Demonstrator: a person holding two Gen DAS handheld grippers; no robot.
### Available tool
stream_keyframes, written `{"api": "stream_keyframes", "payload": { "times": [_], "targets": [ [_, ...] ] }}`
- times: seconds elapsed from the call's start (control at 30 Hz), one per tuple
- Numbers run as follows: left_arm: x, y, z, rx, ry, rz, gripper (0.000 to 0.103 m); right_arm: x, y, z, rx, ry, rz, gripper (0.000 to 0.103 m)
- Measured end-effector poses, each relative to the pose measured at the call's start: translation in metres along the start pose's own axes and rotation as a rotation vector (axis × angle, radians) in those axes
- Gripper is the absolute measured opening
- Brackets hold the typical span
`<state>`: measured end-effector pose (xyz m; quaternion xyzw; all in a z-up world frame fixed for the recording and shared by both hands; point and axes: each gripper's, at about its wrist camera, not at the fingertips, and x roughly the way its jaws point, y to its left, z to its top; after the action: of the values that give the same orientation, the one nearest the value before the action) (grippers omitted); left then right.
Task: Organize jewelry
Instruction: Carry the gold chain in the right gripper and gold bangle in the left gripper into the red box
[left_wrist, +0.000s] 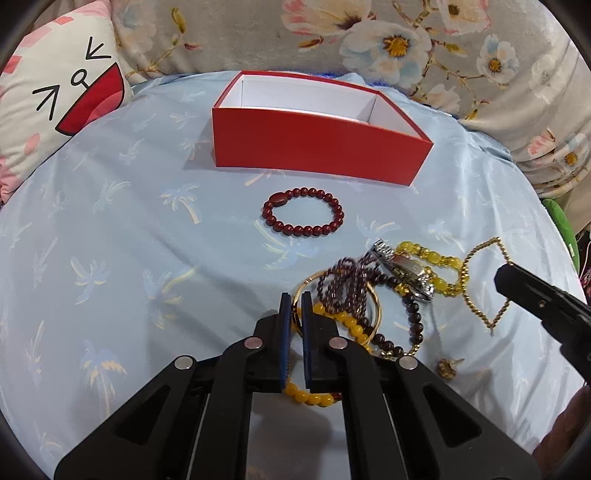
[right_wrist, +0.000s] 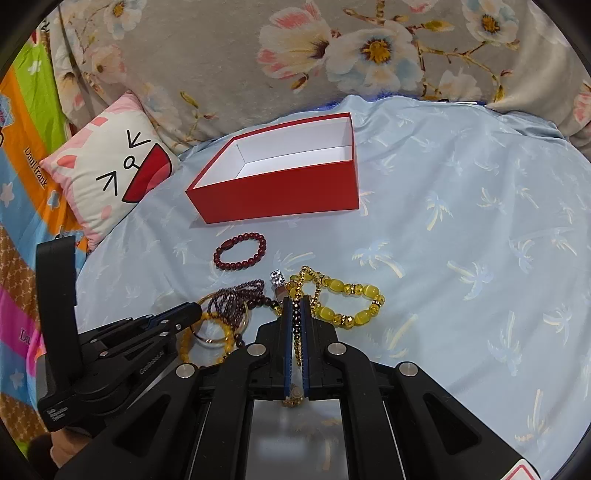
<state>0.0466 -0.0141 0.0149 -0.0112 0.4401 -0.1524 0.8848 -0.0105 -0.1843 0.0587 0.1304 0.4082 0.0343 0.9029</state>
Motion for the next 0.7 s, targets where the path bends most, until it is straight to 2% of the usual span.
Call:
{"api": "stream_keyframes", "payload": {
  "times": [0.23,0.7],
  "targets": [
    [-0.031,-0.001,0.001,-0.037,-0.035,-0.051,0.004,-0.009,0.001,-0.002,-0.002,-0.010,0.007,0.004],
    [-0.073,-0.016,0.005,-0.027,-0.091,-0.099,0.004,-0.027,0.006,-0.009,-0.012,-0.027,0.029,0.004]
  ]
}}
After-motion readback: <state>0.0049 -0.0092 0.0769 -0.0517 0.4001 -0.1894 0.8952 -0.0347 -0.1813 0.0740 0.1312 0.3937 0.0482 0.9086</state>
